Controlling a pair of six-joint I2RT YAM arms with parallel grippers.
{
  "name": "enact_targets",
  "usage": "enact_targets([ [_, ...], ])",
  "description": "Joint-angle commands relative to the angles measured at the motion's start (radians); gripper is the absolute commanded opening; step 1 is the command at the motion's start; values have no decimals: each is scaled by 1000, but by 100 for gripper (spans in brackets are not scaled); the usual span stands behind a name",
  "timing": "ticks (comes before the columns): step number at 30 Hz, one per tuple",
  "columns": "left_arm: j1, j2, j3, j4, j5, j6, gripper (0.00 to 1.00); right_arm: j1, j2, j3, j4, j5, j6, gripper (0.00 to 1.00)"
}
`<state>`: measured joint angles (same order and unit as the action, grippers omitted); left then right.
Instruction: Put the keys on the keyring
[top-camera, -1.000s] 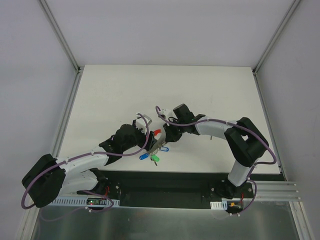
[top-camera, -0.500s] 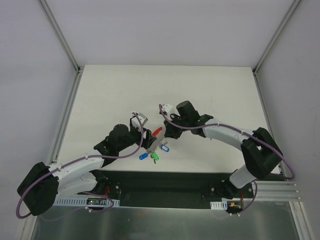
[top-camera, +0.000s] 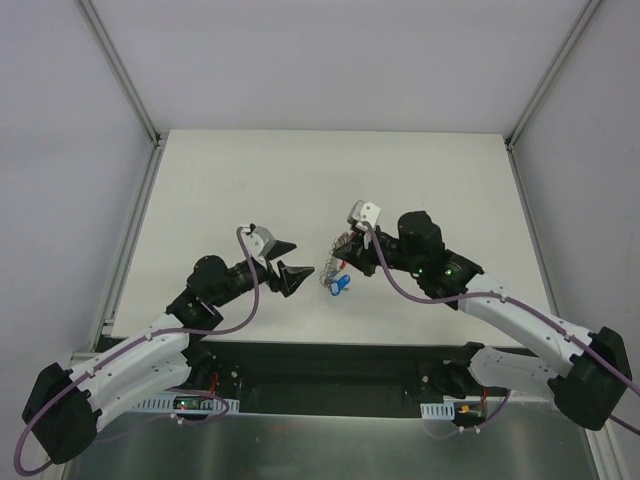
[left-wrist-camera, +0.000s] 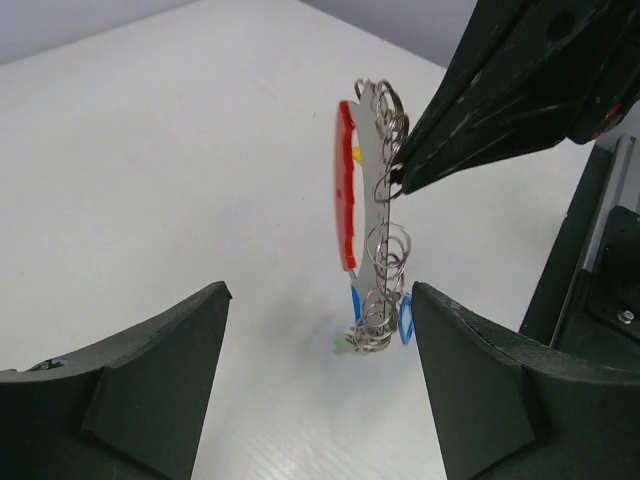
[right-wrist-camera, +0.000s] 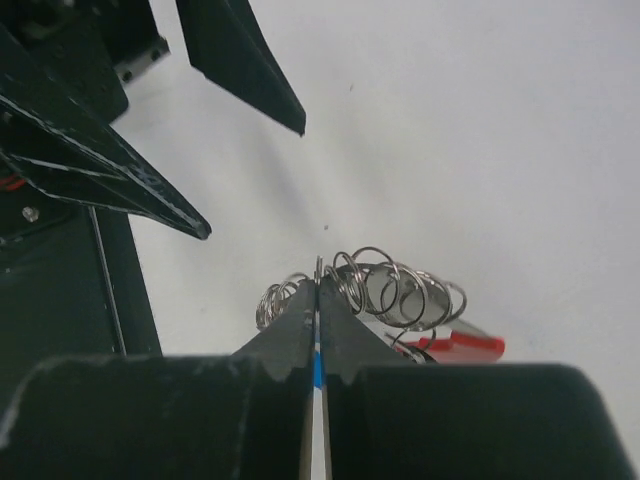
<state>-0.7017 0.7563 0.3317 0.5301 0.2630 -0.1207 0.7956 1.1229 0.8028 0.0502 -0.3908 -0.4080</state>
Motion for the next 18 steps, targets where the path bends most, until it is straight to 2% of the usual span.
enact_targets([
  [1, 34, -26, 1, 177, 148, -26, 74, -1, -112, -25, 184, -37, 20, 1],
  [6, 57, 17, 56, 231, 301, -34, 72, -1, -173, -47, 234, -45, 23, 1],
  [12, 94, 92, 128, 257, 476, -31, 63, -18, -181, -68, 289, -82, 47, 1],
  [18, 94, 143, 152, 260, 585, 58, 58, -47, -179, -106, 364, -164, 121, 1],
])
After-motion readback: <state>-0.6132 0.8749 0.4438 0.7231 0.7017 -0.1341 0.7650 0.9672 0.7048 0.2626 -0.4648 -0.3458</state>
